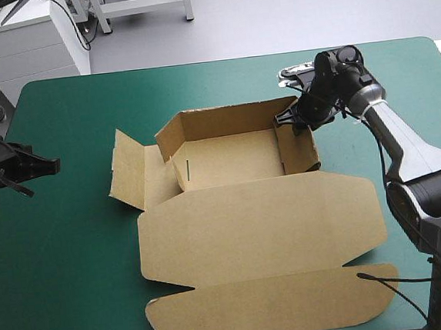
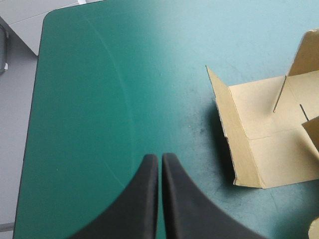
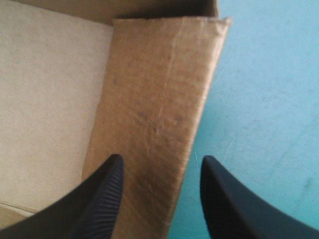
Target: Fold the box
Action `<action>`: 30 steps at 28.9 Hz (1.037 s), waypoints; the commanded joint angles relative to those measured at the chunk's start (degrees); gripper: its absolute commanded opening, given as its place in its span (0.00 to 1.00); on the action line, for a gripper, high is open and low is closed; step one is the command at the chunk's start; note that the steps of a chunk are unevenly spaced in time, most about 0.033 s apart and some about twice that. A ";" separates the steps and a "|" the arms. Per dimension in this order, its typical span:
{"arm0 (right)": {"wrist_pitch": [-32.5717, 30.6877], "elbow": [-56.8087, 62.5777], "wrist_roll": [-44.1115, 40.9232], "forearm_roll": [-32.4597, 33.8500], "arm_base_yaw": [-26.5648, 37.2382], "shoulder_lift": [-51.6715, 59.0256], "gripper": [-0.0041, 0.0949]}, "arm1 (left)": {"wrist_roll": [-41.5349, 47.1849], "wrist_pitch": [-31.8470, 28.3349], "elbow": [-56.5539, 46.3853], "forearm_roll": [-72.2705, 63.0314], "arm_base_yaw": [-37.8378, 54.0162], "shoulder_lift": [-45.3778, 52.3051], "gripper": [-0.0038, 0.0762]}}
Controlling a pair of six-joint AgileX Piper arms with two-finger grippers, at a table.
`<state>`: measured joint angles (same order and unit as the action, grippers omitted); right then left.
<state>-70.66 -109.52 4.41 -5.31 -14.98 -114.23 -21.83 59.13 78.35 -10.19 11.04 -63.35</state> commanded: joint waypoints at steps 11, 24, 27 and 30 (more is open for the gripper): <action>-0.81 -2.90 -1.75 -0.10 0.23 7.88 0.72 | 0.11 -2.96 1.43 -1.14 -0.04 0.86 0.06; -0.81 4.67 -2.16 -1.00 0.23 2.42 0.71 | 0.11 -2.96 1.43 -1.14 -0.04 0.77 0.06; -0.81 4.67 -2.26 -1.16 0.23 0.59 0.59 | 0.11 -2.24 1.43 -1.14 -0.04 0.37 0.06; -0.81 4.67 -2.57 -1.16 0.23 -0.44 0.36 | 0.11 -1.50 1.43 -1.14 -0.04 -0.15 0.06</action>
<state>-70.75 -103.50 2.08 -6.18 -14.98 -117.14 -21.83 59.92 78.35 -10.25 11.04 -63.85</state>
